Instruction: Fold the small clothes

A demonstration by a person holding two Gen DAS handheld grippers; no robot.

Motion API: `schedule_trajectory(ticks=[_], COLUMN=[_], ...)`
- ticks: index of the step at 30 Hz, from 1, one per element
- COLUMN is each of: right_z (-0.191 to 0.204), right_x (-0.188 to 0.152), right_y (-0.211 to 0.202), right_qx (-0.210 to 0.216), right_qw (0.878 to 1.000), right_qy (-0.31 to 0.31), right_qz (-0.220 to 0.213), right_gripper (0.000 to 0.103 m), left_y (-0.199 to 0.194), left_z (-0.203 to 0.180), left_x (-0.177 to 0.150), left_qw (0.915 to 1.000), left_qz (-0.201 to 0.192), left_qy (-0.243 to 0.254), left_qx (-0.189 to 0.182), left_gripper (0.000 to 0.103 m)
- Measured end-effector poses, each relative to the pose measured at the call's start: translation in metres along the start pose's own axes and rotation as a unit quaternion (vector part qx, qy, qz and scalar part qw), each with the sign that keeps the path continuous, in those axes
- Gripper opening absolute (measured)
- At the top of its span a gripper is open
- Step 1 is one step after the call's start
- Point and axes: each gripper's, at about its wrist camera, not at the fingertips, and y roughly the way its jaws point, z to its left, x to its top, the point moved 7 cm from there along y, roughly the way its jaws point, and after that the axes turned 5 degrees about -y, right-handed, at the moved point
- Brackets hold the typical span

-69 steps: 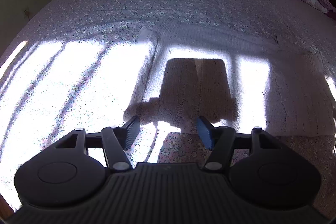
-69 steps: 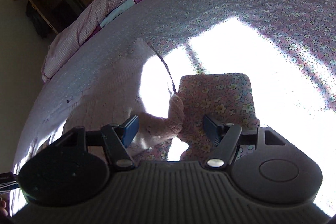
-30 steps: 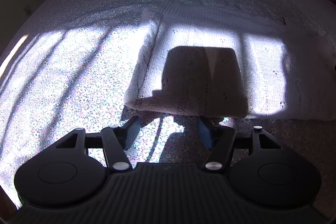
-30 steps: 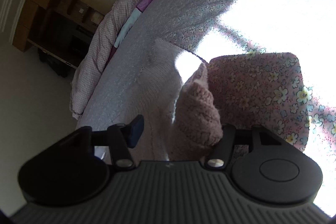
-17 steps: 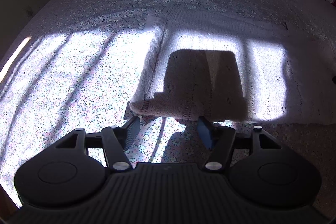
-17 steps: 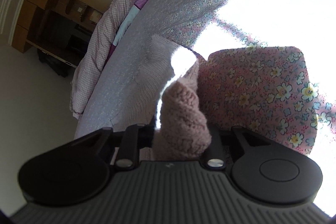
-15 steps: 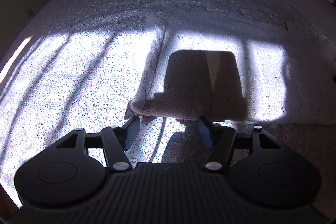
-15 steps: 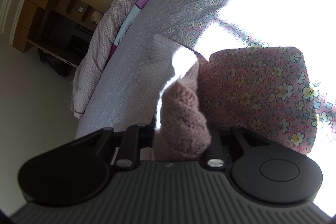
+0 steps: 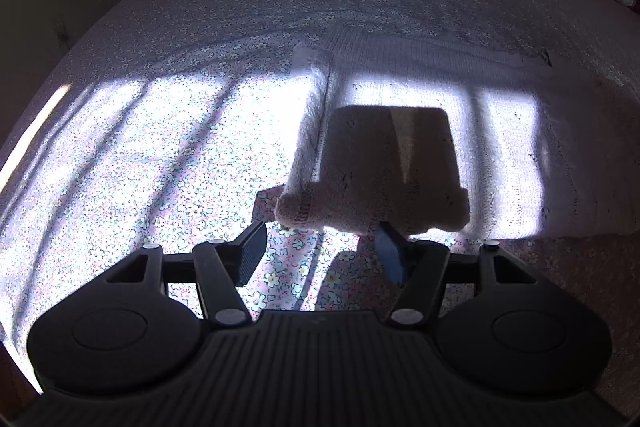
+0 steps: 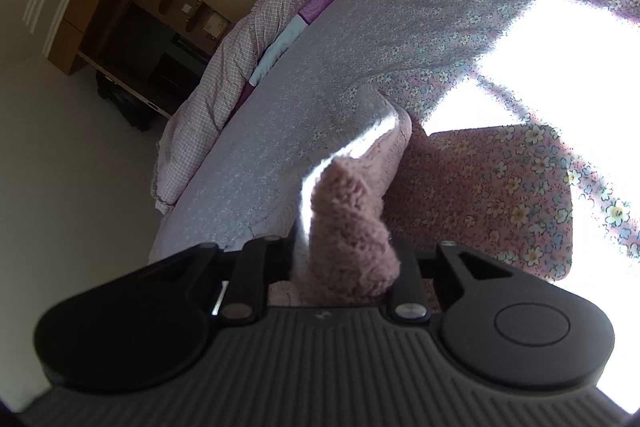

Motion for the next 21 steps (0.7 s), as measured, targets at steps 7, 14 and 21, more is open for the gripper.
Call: schedule_trajectory(ticks=[7, 14, 21], right_z=[0.030, 0.059, 0.100], right_x=[0.006, 0.007, 0.005], right_y=[0.001, 0.001, 0.003], right_qx=[0.014, 0.027, 0.037], right_qw=[0.999, 0.998, 0.993], right_qy=[-0.030, -0.059, -0.107], right_qz=[-0.003, -0.007, -0.016], right_gripper=[0.025, 0.025, 0.024], left_y=[-0.003, -0.004, -0.009], left_z=[0.014, 0.023, 0.031], left_x=[0.007, 0.015, 0.029], left_qw=[1.0000, 1.0000, 0.9998], left_qz=[-0.005, -0.006, -0.021], left_qy=[-0.002, -0.002, 0.002], left_qx=[0.006, 0.004, 0.004], left_gripper=[0.067, 0.067, 0.067])
